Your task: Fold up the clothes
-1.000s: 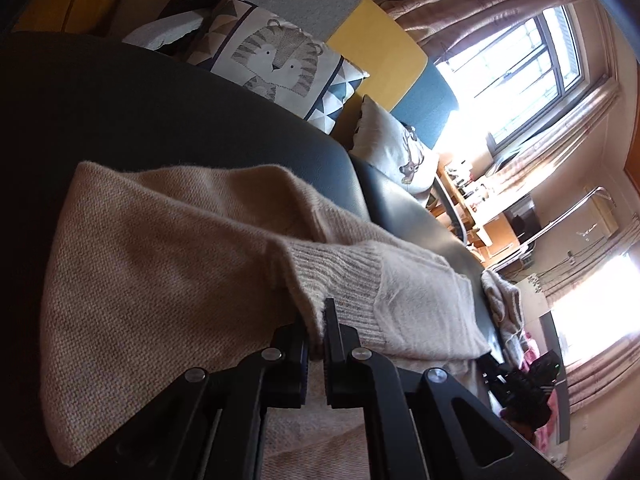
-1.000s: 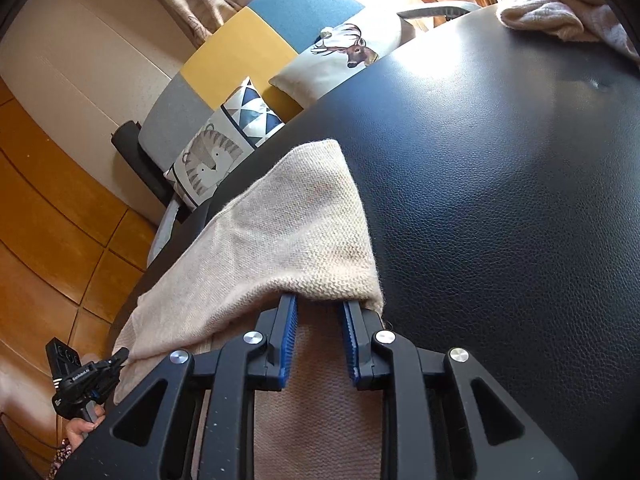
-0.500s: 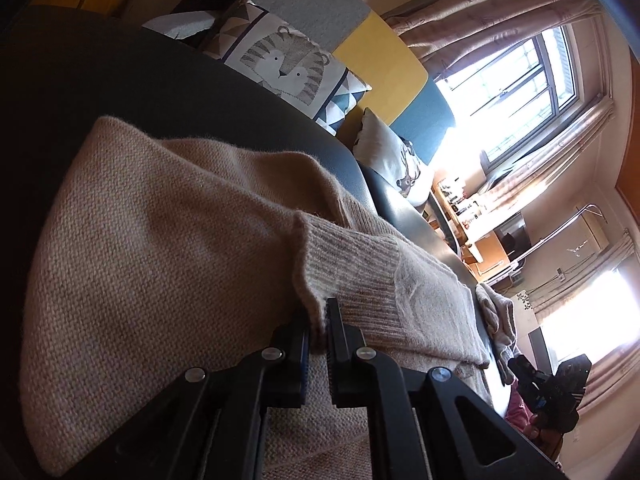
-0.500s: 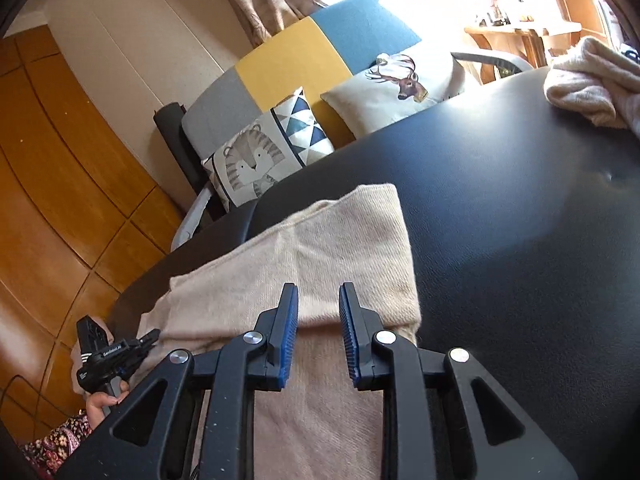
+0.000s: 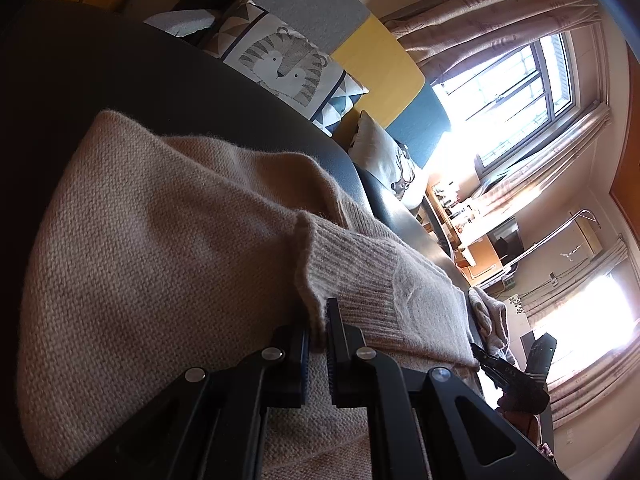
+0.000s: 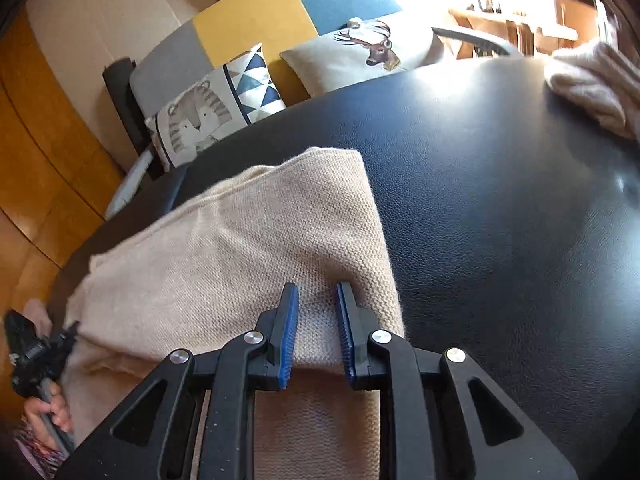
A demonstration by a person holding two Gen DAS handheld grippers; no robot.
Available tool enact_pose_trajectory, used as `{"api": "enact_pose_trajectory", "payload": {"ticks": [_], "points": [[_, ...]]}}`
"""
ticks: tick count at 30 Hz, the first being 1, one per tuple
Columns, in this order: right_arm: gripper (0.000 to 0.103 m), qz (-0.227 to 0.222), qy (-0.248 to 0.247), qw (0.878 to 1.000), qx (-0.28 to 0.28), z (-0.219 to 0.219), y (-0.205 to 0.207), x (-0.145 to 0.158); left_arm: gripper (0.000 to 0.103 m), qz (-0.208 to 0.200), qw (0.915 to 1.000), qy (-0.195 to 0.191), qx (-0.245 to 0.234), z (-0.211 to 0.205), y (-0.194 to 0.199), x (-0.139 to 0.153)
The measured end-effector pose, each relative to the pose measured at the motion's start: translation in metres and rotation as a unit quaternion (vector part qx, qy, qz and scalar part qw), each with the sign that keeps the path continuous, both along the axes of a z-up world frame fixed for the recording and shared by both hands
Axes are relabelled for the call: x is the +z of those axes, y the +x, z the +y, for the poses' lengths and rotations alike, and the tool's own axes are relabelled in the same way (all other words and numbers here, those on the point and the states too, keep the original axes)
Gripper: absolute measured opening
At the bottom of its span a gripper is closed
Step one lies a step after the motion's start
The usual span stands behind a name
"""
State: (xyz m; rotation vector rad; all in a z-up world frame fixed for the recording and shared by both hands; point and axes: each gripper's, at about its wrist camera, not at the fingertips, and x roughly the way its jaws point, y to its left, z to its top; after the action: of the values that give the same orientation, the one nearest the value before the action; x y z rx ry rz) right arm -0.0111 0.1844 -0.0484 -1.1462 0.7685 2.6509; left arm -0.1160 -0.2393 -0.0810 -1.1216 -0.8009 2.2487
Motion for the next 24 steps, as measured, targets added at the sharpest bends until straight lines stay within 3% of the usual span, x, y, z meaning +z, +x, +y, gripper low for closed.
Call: {"api": "enact_pose_trajectory", "payload": {"ticks": [5, 7, 11, 15, 20, 24], "points": [[0.023, 0.033, -0.016, 0.999, 0.022, 0.010, -0.026, 0.027, 0.007, 0.001, 1.0000, 0.003, 0.000, 0.000, -0.001, -0.001], [0.023, 0.019, -0.025, 0.999, 0.030, 0.012, -0.047, 0.026, 0.007, 0.001, 1.0000, 0.004, -0.001, 0.000, -0.001, -0.001], [0.023, -0.037, 0.010, 0.998, 0.043, 0.010, -0.087, 0.008, 0.007, 0.002, 1.0000, 0.006, -0.001, -0.001, -0.002, -0.002], [0.019, -0.030, 0.047, 0.998, -0.005, 0.028, -0.088, -0.006, 0.007, 0.002, 1.0000, 0.009, -0.001, -0.001, -0.002, -0.002], [0.019, -0.029, 0.061, 0.998, -0.011, 0.028, -0.087, -0.005, 0.007, 0.003, 0.9999, 0.012, -0.002, -0.002, -0.002, -0.003], [0.022, -0.003, 0.004, 1.000, -0.024, 0.029, -0.072, 0.006, 0.007, 0.003, 0.9999, 0.014, -0.002, -0.002, -0.002, -0.003]]}}
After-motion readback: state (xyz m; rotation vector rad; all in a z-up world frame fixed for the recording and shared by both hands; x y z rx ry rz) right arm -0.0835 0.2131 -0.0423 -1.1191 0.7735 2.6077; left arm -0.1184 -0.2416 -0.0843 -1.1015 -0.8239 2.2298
